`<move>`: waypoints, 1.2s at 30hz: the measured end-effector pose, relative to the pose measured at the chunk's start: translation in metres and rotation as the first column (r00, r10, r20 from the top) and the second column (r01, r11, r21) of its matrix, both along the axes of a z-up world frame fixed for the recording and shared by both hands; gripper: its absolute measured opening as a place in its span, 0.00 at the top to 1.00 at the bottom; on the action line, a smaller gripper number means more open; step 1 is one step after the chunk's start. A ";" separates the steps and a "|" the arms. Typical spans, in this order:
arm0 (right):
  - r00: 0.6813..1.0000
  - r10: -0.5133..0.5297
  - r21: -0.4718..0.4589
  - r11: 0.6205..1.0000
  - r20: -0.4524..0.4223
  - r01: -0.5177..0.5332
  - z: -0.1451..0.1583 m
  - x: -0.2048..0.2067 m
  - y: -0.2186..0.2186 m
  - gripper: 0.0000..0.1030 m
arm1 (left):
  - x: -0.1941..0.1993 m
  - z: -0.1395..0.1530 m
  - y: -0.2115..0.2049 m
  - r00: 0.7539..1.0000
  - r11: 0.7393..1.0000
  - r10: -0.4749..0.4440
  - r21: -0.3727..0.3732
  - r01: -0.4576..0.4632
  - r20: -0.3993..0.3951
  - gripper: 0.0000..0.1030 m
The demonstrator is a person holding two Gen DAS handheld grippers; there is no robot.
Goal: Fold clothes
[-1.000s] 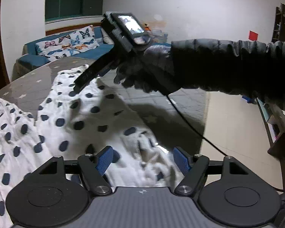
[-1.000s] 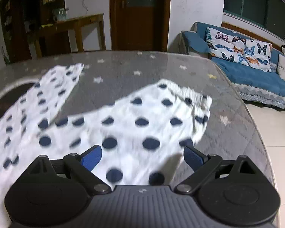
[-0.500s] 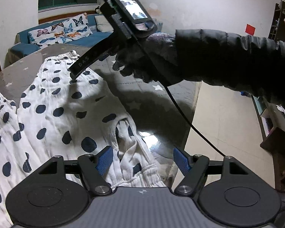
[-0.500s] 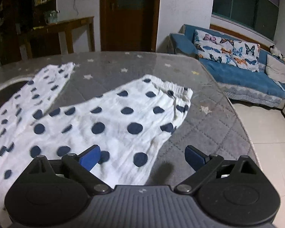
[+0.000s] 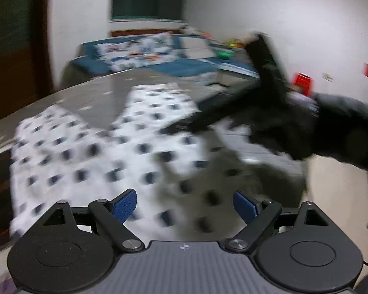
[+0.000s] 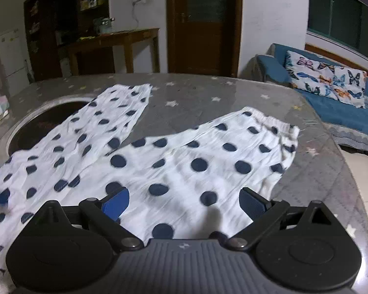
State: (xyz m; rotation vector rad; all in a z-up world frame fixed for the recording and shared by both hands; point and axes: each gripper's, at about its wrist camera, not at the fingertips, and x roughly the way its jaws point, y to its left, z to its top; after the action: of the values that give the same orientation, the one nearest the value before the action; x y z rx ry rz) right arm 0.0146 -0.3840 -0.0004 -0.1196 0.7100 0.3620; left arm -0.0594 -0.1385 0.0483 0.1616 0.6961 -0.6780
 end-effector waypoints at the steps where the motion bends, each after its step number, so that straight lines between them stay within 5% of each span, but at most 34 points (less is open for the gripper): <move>1: 1.000 0.003 -0.003 1.000 -0.006 -0.003 -0.003 0.000 0.002 0.05 | 0.004 -0.002 0.006 1.000 1.000 0.029 0.005 -0.029 -0.003 0.15; 13: 0.999 -0.028 -0.012 1.000 -0.041 0.027 -0.022 0.005 -0.004 0.02 | 0.016 -0.028 0.069 0.969 0.970 0.240 0.066 -0.236 -0.054 0.20; 21: 0.999 -0.035 0.003 0.999 -0.009 0.035 -0.025 0.003 -0.004 0.00 | 0.030 -0.010 0.089 0.949 0.948 0.314 0.051 -0.313 -0.018 0.21; 27: 0.999 -0.041 0.018 0.999 -0.002 0.041 -0.025 0.004 -0.006 0.00 | 0.074 -0.007 0.081 0.939 0.938 0.345 0.036 -0.344 -0.015 0.32; 32: 0.999 -0.038 0.014 0.999 -0.002 0.038 -0.026 0.005 -0.004 0.00 | 0.115 -0.023 0.084 0.903 0.902 0.428 0.078 -0.424 -0.042 0.51; 36: 0.999 -0.038 0.014 0.999 0.000 0.038 -0.027 0.005 -0.005 0.00 | 0.129 -0.031 0.087 0.889 0.884 0.457 0.113 -0.453 -0.012 0.55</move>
State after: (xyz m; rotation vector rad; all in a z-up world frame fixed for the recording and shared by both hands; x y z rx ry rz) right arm 0.0192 -0.3886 -0.0271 -0.0924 0.7088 0.3307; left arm 0.0693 -0.0511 0.0173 0.0776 0.7741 -0.1910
